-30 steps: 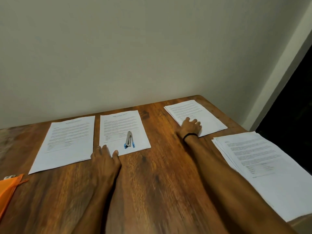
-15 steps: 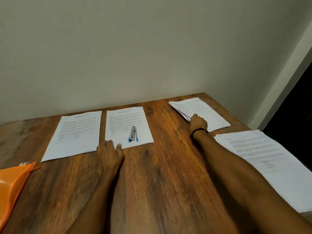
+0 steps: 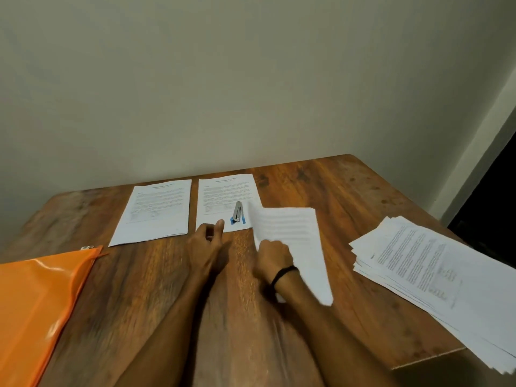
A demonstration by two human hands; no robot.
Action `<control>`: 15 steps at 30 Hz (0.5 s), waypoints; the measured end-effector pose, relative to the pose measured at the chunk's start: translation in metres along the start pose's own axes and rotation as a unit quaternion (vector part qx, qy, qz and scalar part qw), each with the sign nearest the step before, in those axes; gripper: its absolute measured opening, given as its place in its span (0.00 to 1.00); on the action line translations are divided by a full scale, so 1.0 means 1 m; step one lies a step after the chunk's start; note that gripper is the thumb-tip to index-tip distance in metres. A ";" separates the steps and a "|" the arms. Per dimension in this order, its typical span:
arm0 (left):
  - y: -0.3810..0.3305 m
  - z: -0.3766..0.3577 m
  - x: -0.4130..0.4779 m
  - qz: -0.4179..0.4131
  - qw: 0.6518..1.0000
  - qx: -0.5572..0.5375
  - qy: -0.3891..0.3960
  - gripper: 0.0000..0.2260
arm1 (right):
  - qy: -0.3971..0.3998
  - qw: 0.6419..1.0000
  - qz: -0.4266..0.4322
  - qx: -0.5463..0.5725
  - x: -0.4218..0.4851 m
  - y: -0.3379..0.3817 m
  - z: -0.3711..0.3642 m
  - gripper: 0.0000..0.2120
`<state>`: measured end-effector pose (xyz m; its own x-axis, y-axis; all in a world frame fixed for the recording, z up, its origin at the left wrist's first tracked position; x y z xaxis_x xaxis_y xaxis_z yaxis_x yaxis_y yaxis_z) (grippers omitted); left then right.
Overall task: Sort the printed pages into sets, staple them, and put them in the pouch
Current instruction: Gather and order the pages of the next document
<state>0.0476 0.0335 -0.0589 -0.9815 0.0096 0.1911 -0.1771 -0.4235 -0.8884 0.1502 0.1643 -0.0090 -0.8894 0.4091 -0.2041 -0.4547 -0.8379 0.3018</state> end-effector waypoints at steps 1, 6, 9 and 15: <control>0.004 0.002 -0.004 0.034 0.997 -0.063 0.023 0.21 | 0.018 1.000 0.010 0.007 -0.021 0.012 -0.012 0.15; -0.004 0.029 -0.026 0.087 0.972 -0.174 0.130 0.17 | 0.076 0.996 0.043 0.025 -0.089 0.053 -0.045 0.15; 0.013 0.040 -0.026 0.087 0.978 -0.131 0.138 0.25 | 0.100 0.992 0.078 0.014 -0.115 0.063 -0.043 0.16; 0.037 0.068 -0.042 0.044 0.984 -0.130 0.112 0.23 | 0.198 0.967 0.144 0.067 -0.135 0.042 -0.008 0.37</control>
<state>0.0868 -0.0441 -0.0708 -0.9802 0.1947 0.0369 -0.0737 -0.1854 -0.9799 0.2515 0.0706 0.0235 -0.9043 -0.0277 -0.4261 -0.2159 -0.8313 0.5122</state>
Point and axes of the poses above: each hand's wrist, its own x-axis towards the middle knuckle, its own z-axis out of the back of the hand, y = z × x, the point moved 2 cm from there along x, towards the middle knuckle, and after that the axes turned 4 degrees about -x, right-handed, at the moved point
